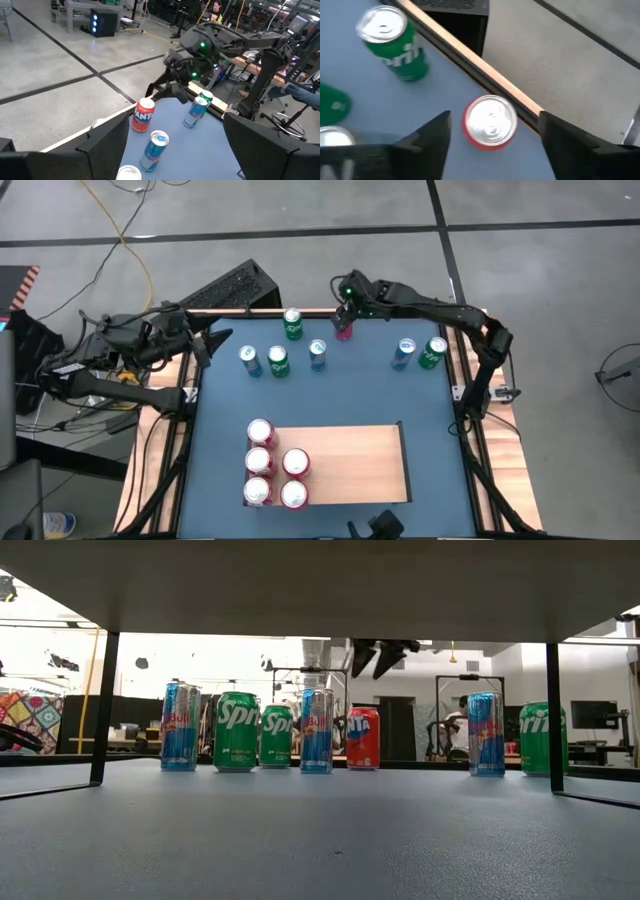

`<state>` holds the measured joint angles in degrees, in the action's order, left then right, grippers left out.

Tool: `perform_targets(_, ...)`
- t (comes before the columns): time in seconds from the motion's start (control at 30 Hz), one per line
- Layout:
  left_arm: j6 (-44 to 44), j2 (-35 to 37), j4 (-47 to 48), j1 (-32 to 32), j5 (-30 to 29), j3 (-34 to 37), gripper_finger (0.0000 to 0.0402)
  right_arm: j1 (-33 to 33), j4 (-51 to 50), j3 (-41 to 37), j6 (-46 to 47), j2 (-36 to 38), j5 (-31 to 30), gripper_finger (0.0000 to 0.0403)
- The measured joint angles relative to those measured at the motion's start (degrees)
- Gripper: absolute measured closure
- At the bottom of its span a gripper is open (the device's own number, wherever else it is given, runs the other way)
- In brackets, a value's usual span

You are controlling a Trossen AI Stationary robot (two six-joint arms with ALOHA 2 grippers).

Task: Place canned beverage on shelf
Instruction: Put the orange soda can on the shelf aligned with the other orange soda cans

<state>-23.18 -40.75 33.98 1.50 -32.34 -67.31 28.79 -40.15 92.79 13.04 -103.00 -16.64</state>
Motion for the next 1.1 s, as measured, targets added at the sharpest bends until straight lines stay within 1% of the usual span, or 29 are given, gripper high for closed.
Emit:
perform_targets(0.1,0.0,0.0,0.0,0.0,0.0,0.0,0.0093,0.8,-0.8,-0.1,0.0,0.0,1.7,0.0079)
perform_targets(0.2,0.0,0.0,0.0,0.0,0.0,0.0,0.0093,1.2,-1.0,0.0,1.0,-1.7,2.4,0.0051)
perform_targets(0.27,0.0,0.0,0.0,0.0,0.0,0.0,0.0093,1.4,-1.8,-0.2,2.3,-3.5,2.2,0.0041)
perform_targets(0.37,0.0,0.0,0.0,0.0,0.0,0.0,0.0093,1.9,-1.4,-0.2,2.5,-4.8,2.1,0.0037)
perform_targets(0.43,0.0,0.0,0.0,0.0,0.0,0.0,0.0093,2.1,-0.9,0.1,2.7,-5.7,2.3,0.0038)
perform_targets(0.5,0.0,0.0,0.0,0.0,0.0,0.0,0.0093,2.6,-1.2,0.0,3.1,-6.9,3.9,0.0039)
perform_targets(0.8,0.0,0.0,0.1,0.0,0.0,0.0,0.0093,3.5,-1.2,-0.1,3.5,-10.0,4.7,0.0045)
perform_targets(0.9,0.0,0.0,0.1,0.0,0.0,0.0,0.0093,3.0,0.3,0.0,3.0,-9.8,4.7,0.006)
perform_targets(1.1,0.0,0.0,0.2,0.0,0.0,0.0,0.0093,3.2,0.2,-0.6,3.0,-9.7,5.9,0.0109)
